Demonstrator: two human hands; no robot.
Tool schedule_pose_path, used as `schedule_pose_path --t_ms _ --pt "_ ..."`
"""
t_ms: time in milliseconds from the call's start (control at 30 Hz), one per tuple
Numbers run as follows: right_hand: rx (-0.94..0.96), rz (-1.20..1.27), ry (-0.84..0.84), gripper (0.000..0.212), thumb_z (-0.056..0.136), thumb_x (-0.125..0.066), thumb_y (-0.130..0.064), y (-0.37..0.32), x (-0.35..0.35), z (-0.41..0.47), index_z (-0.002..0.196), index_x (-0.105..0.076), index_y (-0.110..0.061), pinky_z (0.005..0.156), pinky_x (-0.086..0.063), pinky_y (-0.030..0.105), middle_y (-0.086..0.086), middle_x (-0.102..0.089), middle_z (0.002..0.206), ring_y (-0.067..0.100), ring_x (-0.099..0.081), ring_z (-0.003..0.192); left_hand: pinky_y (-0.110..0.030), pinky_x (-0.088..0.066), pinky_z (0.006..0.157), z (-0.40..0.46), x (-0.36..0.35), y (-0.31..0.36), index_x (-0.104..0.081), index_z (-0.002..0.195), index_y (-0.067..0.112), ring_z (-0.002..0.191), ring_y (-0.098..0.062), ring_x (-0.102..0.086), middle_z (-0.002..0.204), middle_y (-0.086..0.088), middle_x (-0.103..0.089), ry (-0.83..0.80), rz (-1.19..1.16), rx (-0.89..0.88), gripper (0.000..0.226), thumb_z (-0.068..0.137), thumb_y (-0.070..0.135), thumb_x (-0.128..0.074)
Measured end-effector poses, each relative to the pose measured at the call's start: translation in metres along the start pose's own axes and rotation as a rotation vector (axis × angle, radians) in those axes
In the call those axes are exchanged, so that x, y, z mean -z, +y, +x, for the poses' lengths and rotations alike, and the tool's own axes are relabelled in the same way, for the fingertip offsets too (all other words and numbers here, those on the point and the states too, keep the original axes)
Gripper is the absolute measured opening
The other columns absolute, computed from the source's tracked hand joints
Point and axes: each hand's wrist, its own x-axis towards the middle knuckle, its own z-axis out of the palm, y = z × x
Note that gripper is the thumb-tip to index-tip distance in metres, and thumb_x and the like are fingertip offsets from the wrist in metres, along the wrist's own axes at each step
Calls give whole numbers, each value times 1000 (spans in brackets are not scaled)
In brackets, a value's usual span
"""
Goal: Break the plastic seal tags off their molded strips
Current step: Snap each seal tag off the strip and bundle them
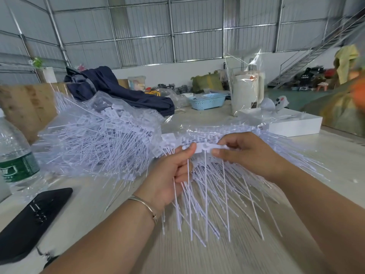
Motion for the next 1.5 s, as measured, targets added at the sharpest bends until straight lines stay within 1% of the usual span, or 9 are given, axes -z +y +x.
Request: schedule_pose_path --t_ms 167,367,700,800,1000,1133,1300,1400,1500 --pt "-32 252 -66 22 67 -73 -41 0 -1 0 66 -71 -19 61 -39 21 18 -51 67 14 -44 58 -14 -12 33 -4 -2 -1 -48 72 18 34 -3 -22 53 9 -22 -180 -59 61 22 79 22 -68" --pt "-19 381 -201 16 71 -72 -27 1 -2 0 70 -66 -13 63 -43 16 -3 -55 57 10 -48 56 -13 -19 31 -9 -10 -4 -73 72 17 33 -3 -29 49 11 -27 -435 -58 163 21 69 36 -82" --pt "-70 402 13 40 56 -81 -38 7 5 4 75 -65 -7 53 -36 17 11 -48 67 13 -40 57 -15 -18 34 -2 -12 1 -46 65 15 38 -5 -29 55 4 -36 -222 -174 167 25 82 27 -60" --pt "-100 451 -3 29 59 -81 -28 9 9 6 78 -67 -10 50 -36 13 8 -48 69 7 -40 54 -14 -22 33 2 -10 -3 -41 70 15 37 -5 -30 55 3 -35 -80 -181 107 25 89 24 -54" --pt "-163 393 39 12 80 -64 -1 14 8 6 85 -70 -10 59 -29 26 11 -45 72 12 -40 59 -12 -21 34 -1 -8 0 -67 55 16 36 -2 -22 53 8 -25 -69 -57 12 18 72 11 -71" --pt "-136 310 74 19 82 -55 7 14 7 6 85 -68 -6 50 -35 11 -3 -51 58 6 -44 53 -14 -16 34 1 -5 -5 -62 40 15 33 -3 -20 46 8 -26 52 109 39 47 82 -8 -62" --pt "-85 251 53 8 82 -66 7 9 1 5 87 -65 1 57 -42 14 -1 -60 68 8 -53 59 -15 -15 33 2 -8 -7 -57 77 19 37 -3 -18 50 9 -23 80 105 -12 19 95 24 -58" --pt "-35 249 105 14 78 -72 8 8 -2 6 85 -66 -2 67 -47 21 9 -57 77 16 -54 69 -16 -15 33 2 -6 -5 -52 71 21 39 -4 -15 56 7 -20 71 114 12 35 85 52 -61" --pt "-16 237 147 16 75 -76 5 9 -4 7 84 -67 -4 73 -46 32 8 -59 76 21 -52 72 -17 -18 33 1 -4 -7 -61 75 20 39 -5 -16 57 8 -20 97 191 20 28 73 44 -76"
